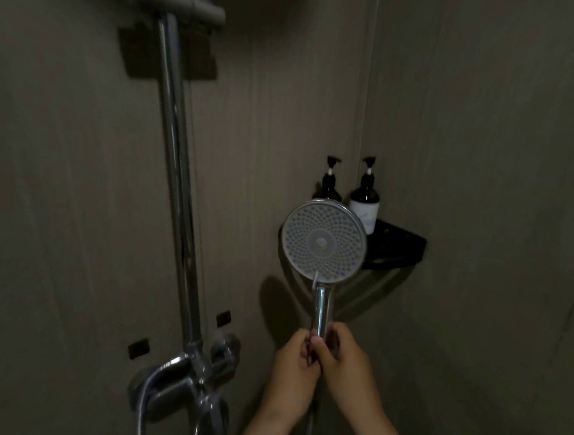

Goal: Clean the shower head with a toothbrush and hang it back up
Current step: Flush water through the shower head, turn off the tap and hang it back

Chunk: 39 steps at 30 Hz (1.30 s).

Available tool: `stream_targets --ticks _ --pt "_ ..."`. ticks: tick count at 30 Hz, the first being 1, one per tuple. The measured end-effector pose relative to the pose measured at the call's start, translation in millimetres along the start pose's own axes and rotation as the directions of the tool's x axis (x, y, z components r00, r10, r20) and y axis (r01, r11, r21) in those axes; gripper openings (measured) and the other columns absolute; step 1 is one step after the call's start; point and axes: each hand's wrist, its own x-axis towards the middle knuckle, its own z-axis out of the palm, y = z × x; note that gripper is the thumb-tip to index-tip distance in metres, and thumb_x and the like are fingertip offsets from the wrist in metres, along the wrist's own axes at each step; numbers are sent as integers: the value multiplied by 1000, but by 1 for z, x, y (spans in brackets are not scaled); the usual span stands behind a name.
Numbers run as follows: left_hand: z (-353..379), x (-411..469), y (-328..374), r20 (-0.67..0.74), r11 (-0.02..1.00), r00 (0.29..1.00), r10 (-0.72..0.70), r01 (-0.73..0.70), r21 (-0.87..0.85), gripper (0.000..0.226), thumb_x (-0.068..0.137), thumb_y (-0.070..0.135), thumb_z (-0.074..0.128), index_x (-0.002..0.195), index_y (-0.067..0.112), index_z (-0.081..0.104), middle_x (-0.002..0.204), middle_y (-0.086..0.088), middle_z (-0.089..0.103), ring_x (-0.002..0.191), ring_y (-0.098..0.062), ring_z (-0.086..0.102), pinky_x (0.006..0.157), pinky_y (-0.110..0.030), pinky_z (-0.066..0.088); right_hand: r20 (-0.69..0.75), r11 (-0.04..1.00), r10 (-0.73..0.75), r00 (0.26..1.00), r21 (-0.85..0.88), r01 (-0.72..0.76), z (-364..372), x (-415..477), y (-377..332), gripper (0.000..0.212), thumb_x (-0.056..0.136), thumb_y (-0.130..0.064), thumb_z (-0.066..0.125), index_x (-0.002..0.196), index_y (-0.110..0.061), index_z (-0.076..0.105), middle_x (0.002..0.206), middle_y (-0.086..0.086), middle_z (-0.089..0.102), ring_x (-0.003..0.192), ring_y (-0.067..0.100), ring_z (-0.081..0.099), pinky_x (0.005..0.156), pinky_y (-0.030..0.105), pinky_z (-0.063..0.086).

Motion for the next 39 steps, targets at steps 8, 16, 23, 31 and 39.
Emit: stream_targets --ticks 8,16,23,31,39 --pt "-24 47 93 -70 983 982 173 -168 71 21 86 -2 57 86 19 62 78 -1 68 70 0 62 66 -15 46 69 981 -183 981 76 178 -48 65 -87 10 90 -29 59 89 -24 51 78 -4 62 79 14 61 76 35 48" --pt "-64 74 195 -106 890 915 389 -344 299 25 85 5 61 78 28 52 72 8 59 63 3 55 58 -12 45 123 923 -368 922 166 347 -91 116 -187 17 91 -27 58 81 -15 52 72 2 59 63 9 54 56 20 41" --pt "-99 102 276 -112 802 888 447 -341 490 21 82 14 68 79 20 49 74 3 56 66 -11 56 60 -20 47 179 899 -427 887 194 393 -115 158 -267 11 93 -20 57 90 -10 53 62 1 53 35 0 46 34 12 31" --pt "-125 123 372 -29 750 926 376 -286 597 12 90 9 58 82 17 54 70 -7 53 58 -21 49 69 -41 50 255 885 -456 853 226 406 -151 195 -342 13 95 -24 54 94 -12 58 72 6 52 55 10 43 42 20 25" --pt "-134 162 438 -19 508 896 444 -234 829 21 91 22 60 105 7 61 88 -9 59 79 -21 55 61 -25 43 87 780 -605 792 264 567 -165 236 -382 13 96 -25 53 90 -14 57 64 0 52 44 5 42 34 16 26"
